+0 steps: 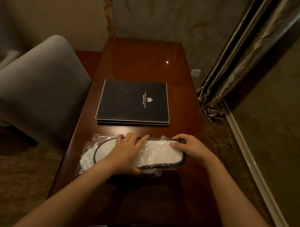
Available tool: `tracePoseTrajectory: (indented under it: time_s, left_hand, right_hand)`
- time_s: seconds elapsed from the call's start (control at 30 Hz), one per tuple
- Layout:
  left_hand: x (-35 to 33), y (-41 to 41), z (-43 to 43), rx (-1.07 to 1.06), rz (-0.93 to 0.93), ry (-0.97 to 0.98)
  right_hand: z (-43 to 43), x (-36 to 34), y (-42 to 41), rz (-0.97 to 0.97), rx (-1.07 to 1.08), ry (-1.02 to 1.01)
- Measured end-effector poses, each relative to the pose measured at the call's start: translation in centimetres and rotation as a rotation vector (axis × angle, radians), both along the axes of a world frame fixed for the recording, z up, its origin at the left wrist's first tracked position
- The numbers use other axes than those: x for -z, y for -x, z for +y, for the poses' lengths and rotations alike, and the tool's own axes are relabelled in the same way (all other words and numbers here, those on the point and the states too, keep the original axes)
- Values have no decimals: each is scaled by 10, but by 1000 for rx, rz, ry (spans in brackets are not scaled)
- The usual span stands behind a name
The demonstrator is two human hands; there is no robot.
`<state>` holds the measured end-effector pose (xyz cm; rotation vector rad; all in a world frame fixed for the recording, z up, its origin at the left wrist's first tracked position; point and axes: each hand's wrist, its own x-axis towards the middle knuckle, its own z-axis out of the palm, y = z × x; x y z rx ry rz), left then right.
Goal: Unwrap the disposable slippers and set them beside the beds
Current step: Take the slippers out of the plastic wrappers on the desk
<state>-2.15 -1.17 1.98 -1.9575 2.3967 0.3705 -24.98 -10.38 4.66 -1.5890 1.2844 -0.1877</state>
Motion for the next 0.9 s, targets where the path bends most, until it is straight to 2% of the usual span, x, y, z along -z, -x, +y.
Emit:
tracePoseTrajectory:
  time_s: [0.13,0.27,0.5,0.7,0.9]
  left_hand:
    - [4,14,0,11,-31,-31]
    - [12,22,1,-65,2,-56]
    - [20,23,-6,-76,11,-34]
    - [35,9,5,-138,29,-26]
    - [38,12,4,-169,90,81]
  right_hand:
    - [-9,-4,-9,129,-259,18]
    - [-20,-9,-4,79,-262,56]
    - [-40,-27,33,-14,-75,88]
    - [-55,-50,78,-149,179,78]
    - [-71,-67,105,-215,347,94]
